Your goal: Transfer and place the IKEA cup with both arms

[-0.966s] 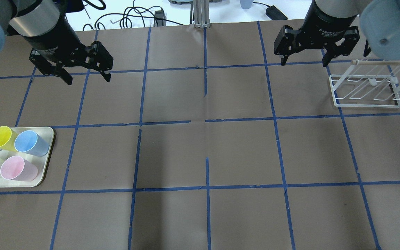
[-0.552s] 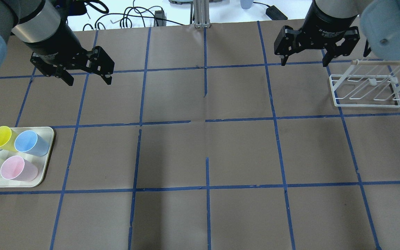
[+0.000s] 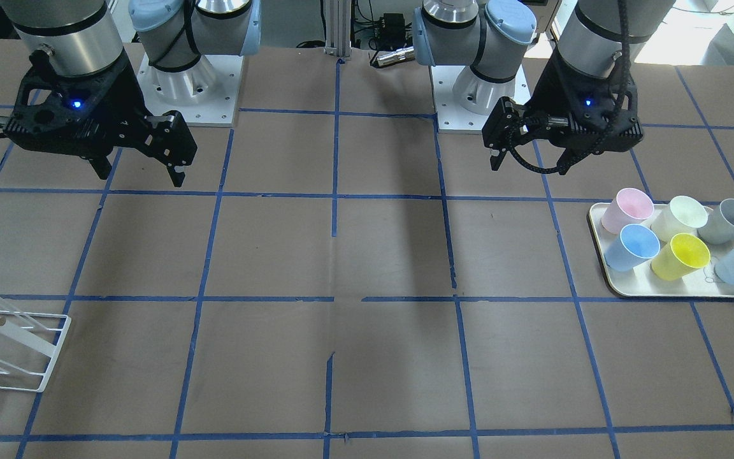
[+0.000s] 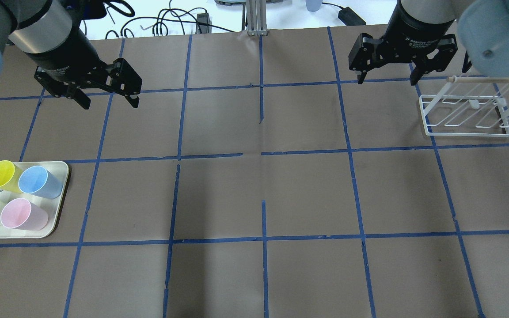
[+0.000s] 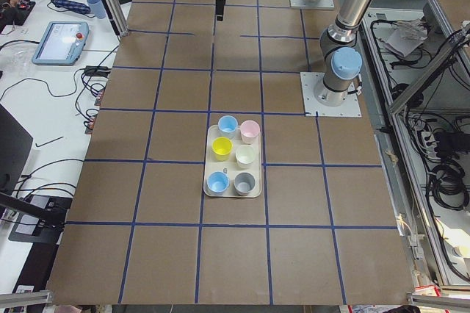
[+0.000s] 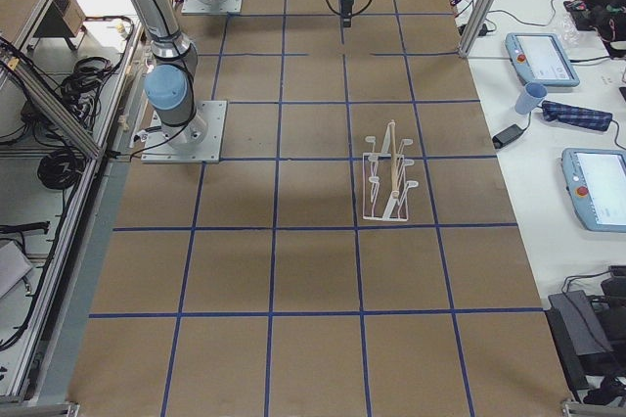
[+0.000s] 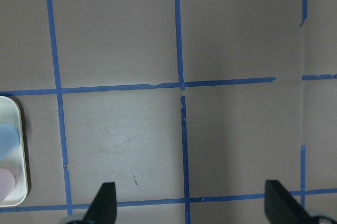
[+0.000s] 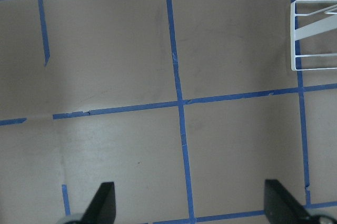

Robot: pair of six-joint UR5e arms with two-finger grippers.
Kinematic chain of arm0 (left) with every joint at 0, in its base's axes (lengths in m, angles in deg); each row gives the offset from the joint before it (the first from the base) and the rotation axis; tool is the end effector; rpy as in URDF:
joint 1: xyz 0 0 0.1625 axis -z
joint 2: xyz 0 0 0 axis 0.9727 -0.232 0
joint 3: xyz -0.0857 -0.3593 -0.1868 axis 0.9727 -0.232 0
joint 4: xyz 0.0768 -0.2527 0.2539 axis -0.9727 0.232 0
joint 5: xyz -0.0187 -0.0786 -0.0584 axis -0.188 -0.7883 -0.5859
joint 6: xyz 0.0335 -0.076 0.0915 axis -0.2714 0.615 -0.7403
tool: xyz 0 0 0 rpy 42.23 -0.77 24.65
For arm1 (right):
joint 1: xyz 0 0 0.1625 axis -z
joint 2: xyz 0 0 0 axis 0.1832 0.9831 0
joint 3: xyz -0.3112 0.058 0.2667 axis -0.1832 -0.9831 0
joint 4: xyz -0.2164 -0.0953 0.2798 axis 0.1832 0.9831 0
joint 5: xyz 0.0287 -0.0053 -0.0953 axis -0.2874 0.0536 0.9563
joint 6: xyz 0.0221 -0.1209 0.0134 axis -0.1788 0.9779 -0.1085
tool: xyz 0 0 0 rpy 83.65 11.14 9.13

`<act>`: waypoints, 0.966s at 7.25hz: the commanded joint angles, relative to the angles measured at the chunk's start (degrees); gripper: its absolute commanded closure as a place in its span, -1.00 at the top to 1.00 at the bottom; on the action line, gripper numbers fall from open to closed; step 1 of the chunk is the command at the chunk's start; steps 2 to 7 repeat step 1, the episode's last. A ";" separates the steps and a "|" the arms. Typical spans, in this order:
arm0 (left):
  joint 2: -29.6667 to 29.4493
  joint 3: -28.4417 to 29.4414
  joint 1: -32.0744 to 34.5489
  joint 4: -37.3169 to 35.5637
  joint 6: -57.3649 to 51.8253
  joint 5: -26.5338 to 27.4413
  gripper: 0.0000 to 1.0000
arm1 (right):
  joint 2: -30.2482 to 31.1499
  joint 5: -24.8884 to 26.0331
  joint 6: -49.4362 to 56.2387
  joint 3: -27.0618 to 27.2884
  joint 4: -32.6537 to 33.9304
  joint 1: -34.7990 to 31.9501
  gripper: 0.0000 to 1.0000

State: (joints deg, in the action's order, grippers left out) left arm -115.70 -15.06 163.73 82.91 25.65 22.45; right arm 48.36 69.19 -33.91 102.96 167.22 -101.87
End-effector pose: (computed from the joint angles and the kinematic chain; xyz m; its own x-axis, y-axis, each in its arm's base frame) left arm -0.1147 -0.4436 0.4636 -0.9991 0.0357 0.0235 0.0348 0.9986 -0.0404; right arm 0.1418 -0.4604 0.4659 -0.9952 0.0976 0.0051 0.0966 0.9904 -0.0993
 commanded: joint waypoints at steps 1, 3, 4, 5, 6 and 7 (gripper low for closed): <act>-0.07 0.05 -0.05 0.08 0.01 -0.21 1.00 | 0.04 -0.01 0.00 -0.08 -0.02 0.00 1.00; -0.07 0.05 -0.05 0.08 0.01 -0.21 1.00 | 0.04 -0.01 0.00 -0.08 -0.02 0.00 1.00; -0.07 0.05 -0.05 0.08 0.01 -0.21 1.00 | 0.04 -0.01 0.00 -0.08 -0.02 0.00 1.00; -0.07 0.05 -0.05 0.08 0.01 -0.21 1.00 | 0.04 -0.01 0.00 -0.08 -0.02 0.00 1.00; -0.07 0.05 -0.05 0.08 0.01 -0.21 1.00 | 0.04 -0.01 0.00 -0.08 -0.02 0.00 1.00; -0.07 0.05 -0.05 0.08 0.01 -0.21 1.00 | 0.04 -0.01 0.00 -0.08 -0.02 0.00 1.00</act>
